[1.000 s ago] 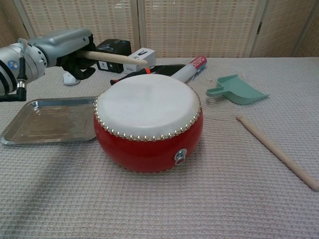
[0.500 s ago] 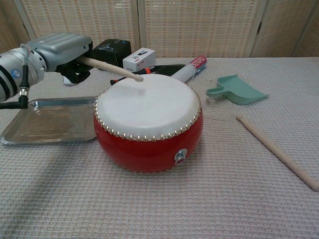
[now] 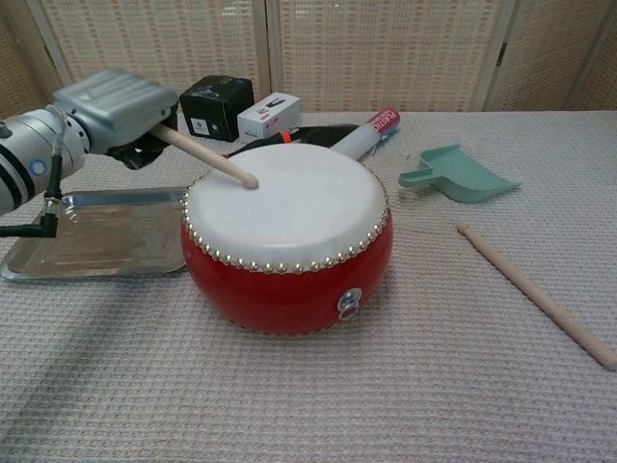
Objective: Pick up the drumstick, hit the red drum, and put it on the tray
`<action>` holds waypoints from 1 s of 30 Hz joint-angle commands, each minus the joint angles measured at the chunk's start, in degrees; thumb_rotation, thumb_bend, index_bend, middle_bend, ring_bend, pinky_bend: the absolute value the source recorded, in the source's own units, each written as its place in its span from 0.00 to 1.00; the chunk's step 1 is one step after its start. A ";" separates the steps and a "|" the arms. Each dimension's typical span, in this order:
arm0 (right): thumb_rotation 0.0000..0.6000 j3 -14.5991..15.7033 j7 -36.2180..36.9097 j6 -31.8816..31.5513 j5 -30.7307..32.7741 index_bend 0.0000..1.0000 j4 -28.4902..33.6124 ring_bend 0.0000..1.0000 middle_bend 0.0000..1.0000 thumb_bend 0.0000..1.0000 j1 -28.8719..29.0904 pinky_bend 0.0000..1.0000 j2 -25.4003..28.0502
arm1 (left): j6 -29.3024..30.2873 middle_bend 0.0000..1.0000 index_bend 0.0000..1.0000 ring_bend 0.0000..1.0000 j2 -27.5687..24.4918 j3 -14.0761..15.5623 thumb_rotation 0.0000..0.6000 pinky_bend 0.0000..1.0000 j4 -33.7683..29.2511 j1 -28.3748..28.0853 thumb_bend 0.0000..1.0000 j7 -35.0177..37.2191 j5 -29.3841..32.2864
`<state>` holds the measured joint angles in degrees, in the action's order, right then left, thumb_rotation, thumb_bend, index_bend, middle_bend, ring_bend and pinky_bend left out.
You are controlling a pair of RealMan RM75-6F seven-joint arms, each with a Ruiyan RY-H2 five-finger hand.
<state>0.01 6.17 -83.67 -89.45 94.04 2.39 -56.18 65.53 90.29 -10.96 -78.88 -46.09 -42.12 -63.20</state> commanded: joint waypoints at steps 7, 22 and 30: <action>1.00 0.05 0.11 -0.14 -0.07 0.07 -0.10 0.00 0.07 0.18 -0.07 0.00 -0.08 | -6.31 1.00 1.00 0.96 -6.03 -10.16 1.00 1.00 -15.45 2.78 0.61 22.93 13.20; 1.00 0.04 0.77 0.46 0.27 0.07 -0.72 0.00 0.07 0.18 0.11 0.00 -0.22 | -5.73 1.00 1.00 0.95 -2.20 -4.27 1.00 1.00 0.36 3.26 0.61 19.97 13.04; 1.00 -0.10 0.92 0.92 0.78 0.07 -1.04 0.00 0.07 0.18 0.29 0.00 -0.36 | -8.63 1.00 1.00 0.93 -0.13 -3.14 1.00 1.00 7.06 2.99 0.61 19.76 14.30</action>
<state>-0.08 7.11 -82.78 -88.69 93.00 2.66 -56.53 57.34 89.66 -14.50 -72.59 -42.99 -22.17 -48.94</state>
